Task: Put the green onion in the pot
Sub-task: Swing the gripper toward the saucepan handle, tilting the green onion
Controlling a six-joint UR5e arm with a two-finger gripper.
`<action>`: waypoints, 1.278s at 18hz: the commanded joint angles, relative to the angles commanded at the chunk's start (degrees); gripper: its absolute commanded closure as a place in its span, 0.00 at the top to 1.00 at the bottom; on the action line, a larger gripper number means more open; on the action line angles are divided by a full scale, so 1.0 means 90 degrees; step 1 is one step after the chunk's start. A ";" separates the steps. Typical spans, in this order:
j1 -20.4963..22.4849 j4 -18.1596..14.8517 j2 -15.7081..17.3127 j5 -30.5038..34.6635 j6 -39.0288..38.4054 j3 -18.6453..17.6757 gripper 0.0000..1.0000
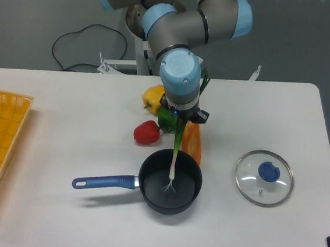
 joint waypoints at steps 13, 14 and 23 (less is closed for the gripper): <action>-0.0333 -0.0010 -0.0392 0.0577 -0.0139 0.0178 0.10; -0.0353 -0.0010 -0.0451 0.0587 -0.0217 0.0216 0.10; -0.0568 -0.0039 -0.0715 0.0890 -0.0413 0.0402 0.10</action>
